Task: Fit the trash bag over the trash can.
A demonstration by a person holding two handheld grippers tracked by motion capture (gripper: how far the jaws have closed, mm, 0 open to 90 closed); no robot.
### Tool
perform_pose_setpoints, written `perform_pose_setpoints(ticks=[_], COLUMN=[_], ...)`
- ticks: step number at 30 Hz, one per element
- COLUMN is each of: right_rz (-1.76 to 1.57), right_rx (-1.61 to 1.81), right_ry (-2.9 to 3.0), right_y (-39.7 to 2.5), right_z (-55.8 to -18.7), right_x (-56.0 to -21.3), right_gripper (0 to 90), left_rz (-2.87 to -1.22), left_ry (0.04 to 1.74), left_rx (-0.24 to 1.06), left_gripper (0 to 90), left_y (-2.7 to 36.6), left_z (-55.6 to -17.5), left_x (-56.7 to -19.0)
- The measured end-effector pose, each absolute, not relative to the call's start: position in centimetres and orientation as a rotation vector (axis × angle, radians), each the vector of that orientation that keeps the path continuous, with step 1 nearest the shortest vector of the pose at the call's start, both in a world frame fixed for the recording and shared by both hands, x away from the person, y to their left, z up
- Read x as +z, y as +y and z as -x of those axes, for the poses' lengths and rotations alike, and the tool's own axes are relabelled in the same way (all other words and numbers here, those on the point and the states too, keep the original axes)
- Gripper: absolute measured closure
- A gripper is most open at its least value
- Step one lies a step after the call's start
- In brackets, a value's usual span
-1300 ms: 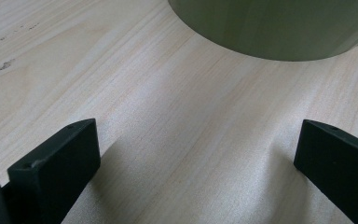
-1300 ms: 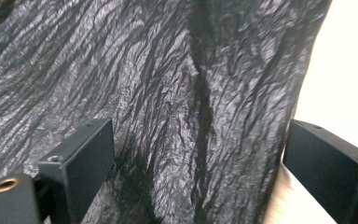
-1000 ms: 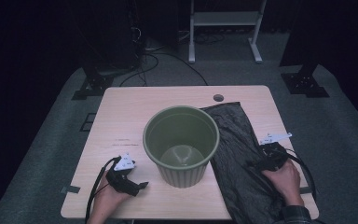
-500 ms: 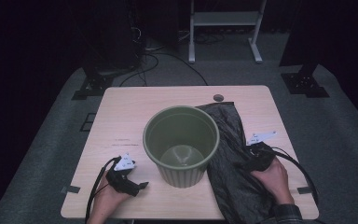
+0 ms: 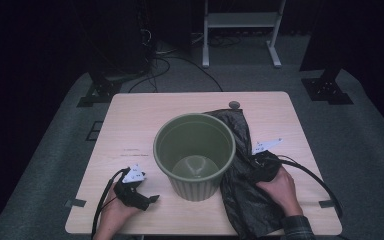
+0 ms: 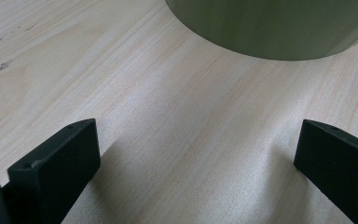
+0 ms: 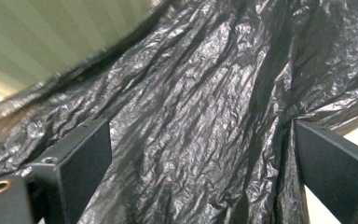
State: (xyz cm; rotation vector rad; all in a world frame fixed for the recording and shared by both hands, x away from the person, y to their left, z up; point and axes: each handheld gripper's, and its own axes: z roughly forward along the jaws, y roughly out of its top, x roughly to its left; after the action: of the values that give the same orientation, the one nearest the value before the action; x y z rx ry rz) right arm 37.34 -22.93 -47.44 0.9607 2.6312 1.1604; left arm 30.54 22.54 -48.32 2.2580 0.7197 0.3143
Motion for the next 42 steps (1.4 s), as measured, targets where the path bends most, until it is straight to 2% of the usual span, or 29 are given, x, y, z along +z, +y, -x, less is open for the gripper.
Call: perform_pose_setpoints(ticks=[20, 22, 25, 28, 31, 39, 42], right_rz=[-0.883, -0.877, -0.850, -0.840, -0.839, -0.811, -0.799], right_rx=[1.160, 1.151, 1.112, 1.098, 1.105, 1.127, 1.134], right_ry=[2.633, 2.622, 2.578, 2.550, 2.546, 2.562, 2.576], right_y=[-18.6, -18.5, -18.3, -18.2, -18.2, -18.4, -18.5], right_z=[-37.7, -37.6, -37.2, -36.8, -36.6, -36.1, -36.1], right_x=[-48.1, -48.1, -48.3, -48.4, -48.2, -47.8, -47.8], right_gripper=[5.5, 6.2, 13.2, 15.8, 26.3, 67.6, 79.4], left_rz=[-2.258, -2.258, -2.258, -2.257, -2.257, -2.257, -2.257], left_ry=[0.718, 0.718, 0.718, 0.718, 0.719, 0.719, 0.719], left_rx=[0.314, 0.313, 0.314, 0.314, 0.314, 0.314, 0.314], left_gripper=[0.0, 0.0, 0.0, 0.0, 0.0, 0.0, 0.0], left_y=[22.5, 22.5, 22.5, 22.5, 22.5, 22.5, 22.5], left_z=[-30.5, -30.5, -30.5, -30.5, -30.5, -30.5, -30.5], left_x=[-48.3, -48.3, -48.3, -48.3, -48.3, -48.3, -48.3])
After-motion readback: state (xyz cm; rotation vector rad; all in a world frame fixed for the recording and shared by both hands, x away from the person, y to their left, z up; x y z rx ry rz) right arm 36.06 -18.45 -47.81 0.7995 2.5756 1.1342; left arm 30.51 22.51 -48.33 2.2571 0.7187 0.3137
